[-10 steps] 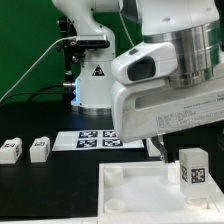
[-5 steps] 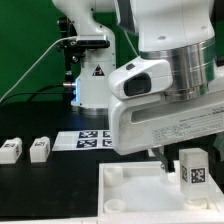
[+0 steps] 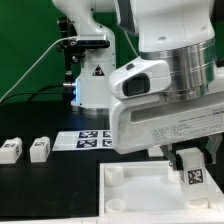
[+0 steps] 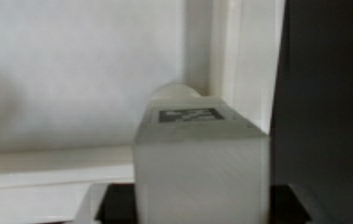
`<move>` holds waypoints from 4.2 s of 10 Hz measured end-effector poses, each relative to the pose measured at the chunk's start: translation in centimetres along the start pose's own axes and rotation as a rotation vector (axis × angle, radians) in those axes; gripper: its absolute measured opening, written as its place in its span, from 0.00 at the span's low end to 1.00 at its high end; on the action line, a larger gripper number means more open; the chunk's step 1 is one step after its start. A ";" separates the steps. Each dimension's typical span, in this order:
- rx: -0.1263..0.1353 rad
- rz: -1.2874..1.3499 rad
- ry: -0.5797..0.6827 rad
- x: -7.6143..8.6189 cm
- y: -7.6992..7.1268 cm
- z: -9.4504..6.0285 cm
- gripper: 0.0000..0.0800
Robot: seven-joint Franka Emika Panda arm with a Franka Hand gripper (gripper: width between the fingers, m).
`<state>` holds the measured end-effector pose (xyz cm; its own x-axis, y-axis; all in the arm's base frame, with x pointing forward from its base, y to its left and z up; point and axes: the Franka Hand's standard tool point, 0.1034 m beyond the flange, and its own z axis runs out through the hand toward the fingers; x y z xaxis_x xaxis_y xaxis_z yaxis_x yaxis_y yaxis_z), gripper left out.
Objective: Assemble one leg
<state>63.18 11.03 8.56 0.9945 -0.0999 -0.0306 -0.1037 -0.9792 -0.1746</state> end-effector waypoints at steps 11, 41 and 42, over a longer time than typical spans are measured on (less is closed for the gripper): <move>0.016 1.090 0.014 0.2 0.3 0.4 0.49; 0.104 1.204 0.052 0.2 -0.8 0.6 0.75; 0.079 1.026 0.042 0.0 -1.1 0.3 0.75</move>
Offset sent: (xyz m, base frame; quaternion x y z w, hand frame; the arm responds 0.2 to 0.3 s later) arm -0.0017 0.0165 -0.0092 0.0232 0.0214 0.3669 0.9297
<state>63.30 12.11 8.50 0.4263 -0.8890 -0.1671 -0.9023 -0.4050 -0.1477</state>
